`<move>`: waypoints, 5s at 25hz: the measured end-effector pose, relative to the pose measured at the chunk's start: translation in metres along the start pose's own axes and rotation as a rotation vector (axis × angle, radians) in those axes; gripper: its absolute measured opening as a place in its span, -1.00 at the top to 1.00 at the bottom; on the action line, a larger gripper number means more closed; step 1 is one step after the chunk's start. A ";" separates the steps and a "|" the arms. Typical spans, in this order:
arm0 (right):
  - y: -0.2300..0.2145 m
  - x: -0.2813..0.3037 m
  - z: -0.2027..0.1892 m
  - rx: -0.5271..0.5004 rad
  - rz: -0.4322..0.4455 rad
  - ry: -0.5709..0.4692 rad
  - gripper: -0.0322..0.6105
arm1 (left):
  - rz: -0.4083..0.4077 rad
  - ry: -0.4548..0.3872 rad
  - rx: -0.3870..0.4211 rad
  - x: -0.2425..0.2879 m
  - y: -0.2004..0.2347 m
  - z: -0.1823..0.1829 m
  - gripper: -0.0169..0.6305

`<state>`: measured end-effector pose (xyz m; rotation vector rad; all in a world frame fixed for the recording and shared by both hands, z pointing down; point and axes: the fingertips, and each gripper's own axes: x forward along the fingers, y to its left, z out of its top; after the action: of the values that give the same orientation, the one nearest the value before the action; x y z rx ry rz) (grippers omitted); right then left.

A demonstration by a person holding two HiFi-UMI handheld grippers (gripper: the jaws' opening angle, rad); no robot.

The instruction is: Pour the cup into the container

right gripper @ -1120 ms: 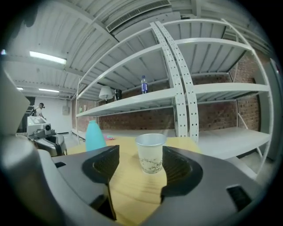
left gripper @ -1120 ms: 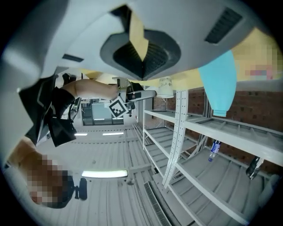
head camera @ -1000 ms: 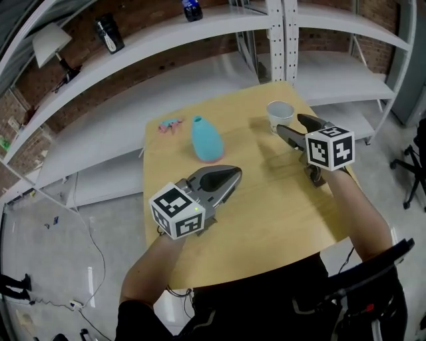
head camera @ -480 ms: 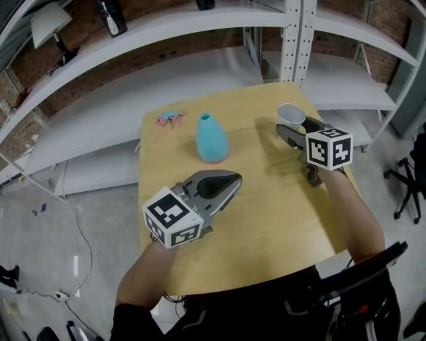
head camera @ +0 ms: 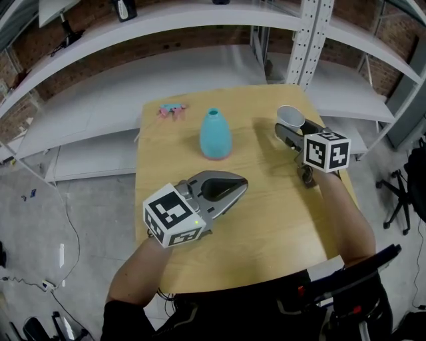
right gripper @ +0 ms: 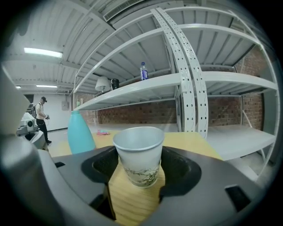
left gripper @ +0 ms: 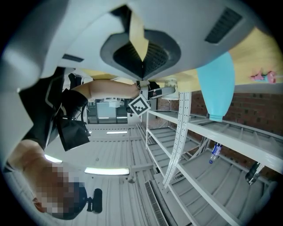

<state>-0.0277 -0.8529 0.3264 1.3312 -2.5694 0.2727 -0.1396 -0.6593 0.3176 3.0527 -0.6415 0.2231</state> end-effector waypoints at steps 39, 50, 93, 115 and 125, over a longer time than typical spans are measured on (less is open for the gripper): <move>0.150 0.011 0.105 -0.918 -0.028 -0.007 -0.04 | -0.075 0.000 0.010 -0.008 -0.017 -0.002 0.94; 0.158 0.019 0.105 -1.069 -0.071 0.025 -0.04 | -0.082 0.002 0.010 -0.008 -0.017 -0.002 0.94; 0.166 0.028 0.107 -1.291 -0.146 0.042 -0.04 | -0.104 0.000 0.013 -0.009 -0.020 -0.002 0.94; 0.165 0.029 0.108 -1.321 -0.167 0.036 -0.04 | -0.110 0.001 0.015 -0.009 -0.021 -0.002 0.94; 0.164 0.029 0.103 -1.201 -0.120 0.017 -0.04 | -0.113 0.001 0.016 -0.010 -0.022 -0.003 0.94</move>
<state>-0.1907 -0.8099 0.2267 0.9181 -1.9255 -1.0853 -0.1400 -0.6356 0.3191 3.0908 -0.4677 0.2292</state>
